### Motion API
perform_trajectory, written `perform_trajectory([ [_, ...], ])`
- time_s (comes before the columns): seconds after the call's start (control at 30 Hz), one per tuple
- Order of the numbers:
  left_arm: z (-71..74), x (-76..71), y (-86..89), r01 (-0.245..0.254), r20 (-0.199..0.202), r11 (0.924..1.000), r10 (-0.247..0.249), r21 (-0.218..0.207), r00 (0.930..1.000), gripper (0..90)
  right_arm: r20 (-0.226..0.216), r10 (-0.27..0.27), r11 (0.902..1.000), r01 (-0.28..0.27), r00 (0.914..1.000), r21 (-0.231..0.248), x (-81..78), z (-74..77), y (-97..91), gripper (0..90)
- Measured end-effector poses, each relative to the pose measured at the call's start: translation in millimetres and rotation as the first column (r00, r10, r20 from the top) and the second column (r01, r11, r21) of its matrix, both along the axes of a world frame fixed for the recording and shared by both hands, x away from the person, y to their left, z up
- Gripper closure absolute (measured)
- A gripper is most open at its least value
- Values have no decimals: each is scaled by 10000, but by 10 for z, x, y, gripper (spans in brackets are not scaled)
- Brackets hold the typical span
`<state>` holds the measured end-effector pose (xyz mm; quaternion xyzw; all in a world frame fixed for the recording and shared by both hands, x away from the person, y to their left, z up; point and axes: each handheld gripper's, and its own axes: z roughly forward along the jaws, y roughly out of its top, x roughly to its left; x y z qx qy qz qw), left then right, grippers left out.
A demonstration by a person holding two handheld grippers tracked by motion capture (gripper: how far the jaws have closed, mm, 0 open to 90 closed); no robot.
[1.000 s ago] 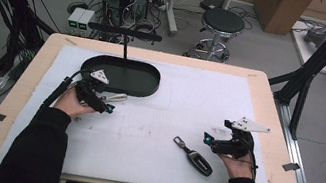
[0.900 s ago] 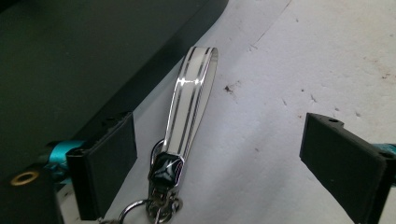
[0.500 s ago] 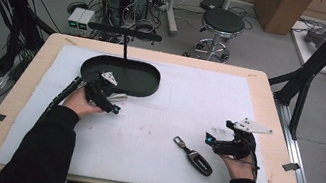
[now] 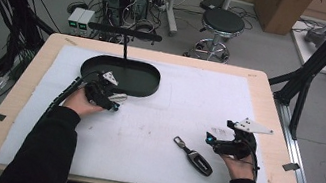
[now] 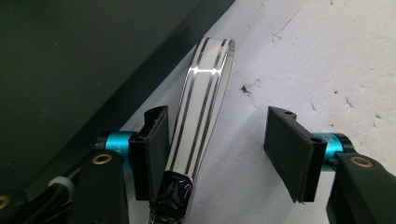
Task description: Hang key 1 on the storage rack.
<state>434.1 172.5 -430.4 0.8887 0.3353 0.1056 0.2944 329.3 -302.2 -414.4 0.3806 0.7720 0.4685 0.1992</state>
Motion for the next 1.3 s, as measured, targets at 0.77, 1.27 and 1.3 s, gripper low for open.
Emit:
perform_trajectory([
  [0.77, 151, 20, 207, -168, -215, 9967, 152, -794, 9997, 747, -133, -96, 9999, 95, 9999, -48, 4, -8, 5, 23],
  [1.27, 490, -39, 558, -692, -167, 9590, 671, -2749, 9976, 748, -148, -109, 9999, 108, 9998, -82, 7, -9, 1, 23],
  [1.3, 518, -42, 586, -683, -161, 9567, 665, -2829, 9977, 748, -146, -94, 9999, 92, 9998, -88, 6, -10, 7, 23],
])
